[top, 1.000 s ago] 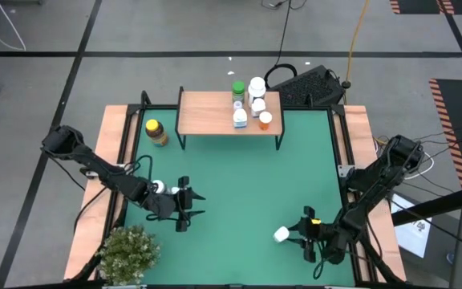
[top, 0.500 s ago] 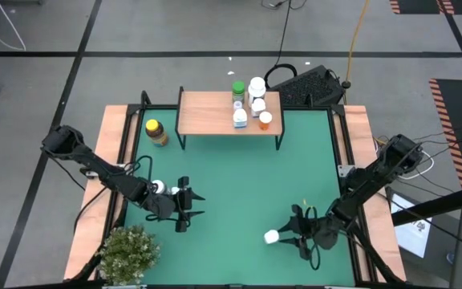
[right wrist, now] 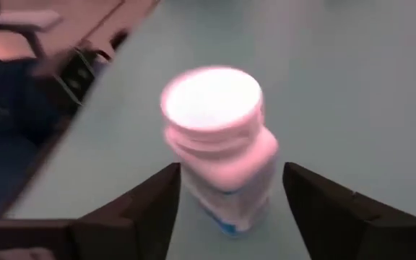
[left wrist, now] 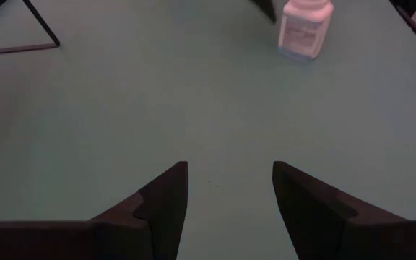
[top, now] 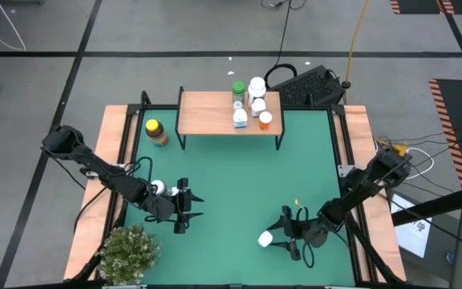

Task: Pick and place medicine bottles onto shelf by color
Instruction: Put the white blue medicine bottle on the shelf

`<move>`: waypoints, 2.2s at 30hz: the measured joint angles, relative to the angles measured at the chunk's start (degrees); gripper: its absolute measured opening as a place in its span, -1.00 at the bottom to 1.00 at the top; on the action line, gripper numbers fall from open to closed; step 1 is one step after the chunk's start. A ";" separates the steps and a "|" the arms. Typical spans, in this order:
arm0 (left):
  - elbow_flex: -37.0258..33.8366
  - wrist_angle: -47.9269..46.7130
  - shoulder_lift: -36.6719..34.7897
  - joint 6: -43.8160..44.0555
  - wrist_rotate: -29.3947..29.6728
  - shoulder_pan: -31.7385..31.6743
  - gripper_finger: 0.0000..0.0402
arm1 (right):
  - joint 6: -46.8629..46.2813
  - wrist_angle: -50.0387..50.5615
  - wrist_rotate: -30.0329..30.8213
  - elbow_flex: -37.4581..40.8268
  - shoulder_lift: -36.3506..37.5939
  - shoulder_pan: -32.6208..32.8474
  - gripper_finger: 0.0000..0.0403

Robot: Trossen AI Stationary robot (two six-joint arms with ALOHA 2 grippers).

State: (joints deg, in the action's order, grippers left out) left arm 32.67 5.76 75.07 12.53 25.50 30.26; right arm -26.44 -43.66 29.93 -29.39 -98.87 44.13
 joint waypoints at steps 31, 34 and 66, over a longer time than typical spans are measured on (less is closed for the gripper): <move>0.00 16.90 7.82 -18.50 -1.64 -4.51 0.04 | 21.89 -3.65 -8.95 -11.12 -11.00 -21.35 -0.24; 0.00 20.13 8.87 -22.18 -1.69 -8.16 0.14 | 22.01 3.75 -8.98 -15.56 -11.00 -25.08 -0.23; 5.44 32.68 21.44 -35.52 -33.55 -33.19 0.34 | 27.38 8.31 -8.94 -21.63 -11.00 -37.06 -0.22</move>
State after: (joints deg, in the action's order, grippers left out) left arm 38.11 38.44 96.50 -22.99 -8.05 -2.93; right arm 0.94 -35.35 21.00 -51.03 -109.86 7.07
